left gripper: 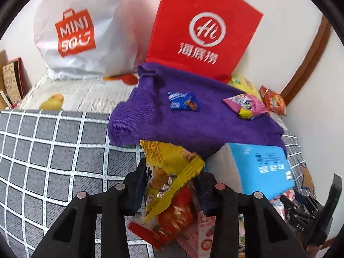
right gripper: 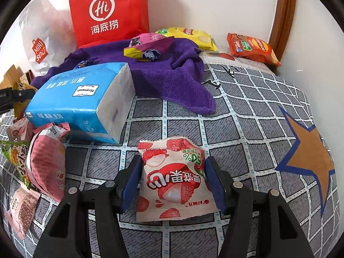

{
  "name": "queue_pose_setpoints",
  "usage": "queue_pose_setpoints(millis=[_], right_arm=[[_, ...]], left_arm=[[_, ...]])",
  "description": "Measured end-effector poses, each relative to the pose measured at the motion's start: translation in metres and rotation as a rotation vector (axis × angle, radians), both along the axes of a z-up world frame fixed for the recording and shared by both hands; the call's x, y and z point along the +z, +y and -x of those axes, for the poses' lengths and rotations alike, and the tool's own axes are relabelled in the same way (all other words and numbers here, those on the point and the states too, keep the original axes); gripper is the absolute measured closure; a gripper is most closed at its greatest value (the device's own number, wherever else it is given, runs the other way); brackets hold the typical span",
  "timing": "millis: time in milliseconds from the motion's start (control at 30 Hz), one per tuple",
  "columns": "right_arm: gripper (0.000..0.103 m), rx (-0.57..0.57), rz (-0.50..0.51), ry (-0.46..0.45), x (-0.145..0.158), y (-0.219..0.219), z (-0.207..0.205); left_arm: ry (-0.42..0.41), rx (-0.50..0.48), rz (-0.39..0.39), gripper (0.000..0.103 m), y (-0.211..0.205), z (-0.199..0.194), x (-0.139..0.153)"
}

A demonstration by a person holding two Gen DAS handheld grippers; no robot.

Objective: Organize snacks

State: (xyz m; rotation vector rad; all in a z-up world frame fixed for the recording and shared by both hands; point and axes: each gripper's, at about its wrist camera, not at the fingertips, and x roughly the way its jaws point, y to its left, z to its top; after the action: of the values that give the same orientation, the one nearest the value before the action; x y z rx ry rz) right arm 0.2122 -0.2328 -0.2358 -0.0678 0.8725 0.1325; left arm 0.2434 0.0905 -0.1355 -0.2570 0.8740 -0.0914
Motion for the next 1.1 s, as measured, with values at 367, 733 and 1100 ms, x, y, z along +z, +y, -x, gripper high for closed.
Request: queue_pose_setpoints(millis=[367, 733, 1100], right_arm=[[0.046, -0.019, 0.001, -0.005, 0.002, -0.003, 0.001], [0.05, -0.071, -0.031, -0.026, 0.021, 0.001, 0.027], [0.05, -0.015, -0.102, -0.119, 0.076, 0.017, 0.054]], left_arm=[[-0.088, -0.054, 0.06, 0.065, -0.004, 0.015, 0.019], [-0.117, -0.08, 0.098, 0.065, -0.006, 0.024, 0.026], [-0.158, -0.107, 0.091, 0.065, -0.013, 0.032, 0.032]])
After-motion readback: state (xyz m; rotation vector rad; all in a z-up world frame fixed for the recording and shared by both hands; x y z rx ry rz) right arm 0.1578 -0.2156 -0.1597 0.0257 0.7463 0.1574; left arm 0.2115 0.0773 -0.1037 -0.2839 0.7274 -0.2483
